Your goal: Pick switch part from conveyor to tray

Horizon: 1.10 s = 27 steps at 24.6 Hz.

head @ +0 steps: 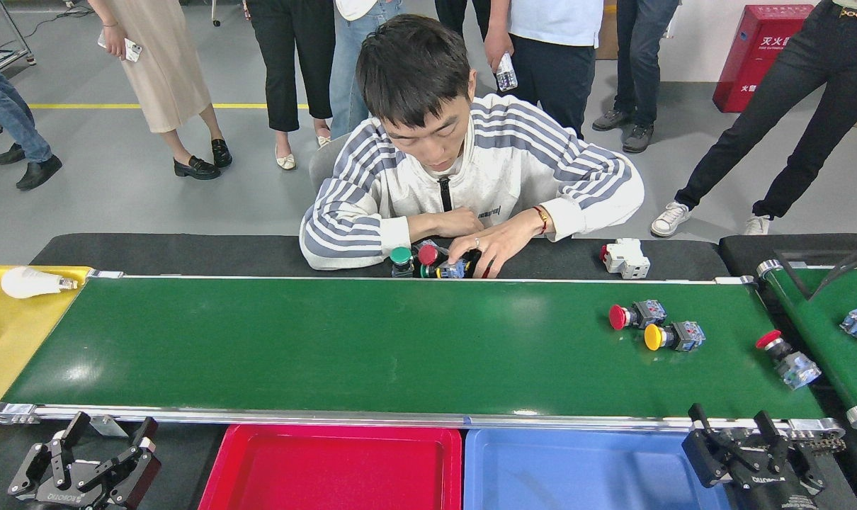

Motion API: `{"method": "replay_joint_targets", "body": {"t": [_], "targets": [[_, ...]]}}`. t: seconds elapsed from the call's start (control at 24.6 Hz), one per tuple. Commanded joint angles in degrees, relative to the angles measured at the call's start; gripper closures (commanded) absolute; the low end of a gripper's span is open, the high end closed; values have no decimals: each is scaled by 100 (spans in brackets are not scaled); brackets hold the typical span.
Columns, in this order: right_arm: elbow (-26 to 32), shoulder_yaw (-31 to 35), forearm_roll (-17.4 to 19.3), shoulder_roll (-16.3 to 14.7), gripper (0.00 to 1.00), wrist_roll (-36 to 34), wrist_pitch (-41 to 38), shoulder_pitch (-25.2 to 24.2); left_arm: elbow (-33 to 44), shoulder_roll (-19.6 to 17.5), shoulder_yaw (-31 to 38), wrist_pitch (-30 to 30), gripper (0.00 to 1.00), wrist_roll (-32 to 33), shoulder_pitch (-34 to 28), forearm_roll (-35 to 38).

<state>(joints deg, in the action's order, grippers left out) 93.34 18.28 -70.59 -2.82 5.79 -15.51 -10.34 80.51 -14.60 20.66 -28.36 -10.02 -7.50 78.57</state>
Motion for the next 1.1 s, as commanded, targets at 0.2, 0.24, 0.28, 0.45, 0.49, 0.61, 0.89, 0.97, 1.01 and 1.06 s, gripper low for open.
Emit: {"method": "replay_joint_targets", "body": {"t": [0.2, 0.24, 0.28, 0.45, 0.49, 0.61, 0.89, 0.97, 1.01, 1.06], "targets": [[281, -26, -245, 71, 3, -394, 4, -197, 70, -78, 9, -11, 0, -18, 29, 0], [229, -26, -254, 71, 2, -403, 4, -161, 70, -69, 0, -11, 0, -18, 38, 0], [158, -26, -254, 62, 2, -403, 13, -118, 70, -69, 0, -20, 0, -18, 47, -8], [-184, -158, -403, 45, 2, -394, 22, 357, 61, -78, -237, -11, 0, -18, 82, 0], [-316, -290, -482, 45, 2, -394, 48, 533, 61, -78, -237, -11, 0, -27, 91, 0], [-809, -747, -676, 54, 2, -376, 364, 1104, 52, -104, -237, -11, 0, -18, 144, -9], [-1925, -1907, -711, -157, 2, -376, 1305, 2133, 43, -104, -246, -11, 0, -27, 152, 0], [-2153, -1986, -711, -140, 2, -376, 1349, 2335, 43, -104, -246, -11, 0, -18, 196, 0], [-2277, -2021, -711, -131, 2, -376, 1349, 2440, 43, -104, -246, -11, 0, -18, 196, 0], [-2391, -2074, -711, -122, 1, -376, 1349, 2546, 43, -113, -246, -11, 0, -18, 196, 0]]}}
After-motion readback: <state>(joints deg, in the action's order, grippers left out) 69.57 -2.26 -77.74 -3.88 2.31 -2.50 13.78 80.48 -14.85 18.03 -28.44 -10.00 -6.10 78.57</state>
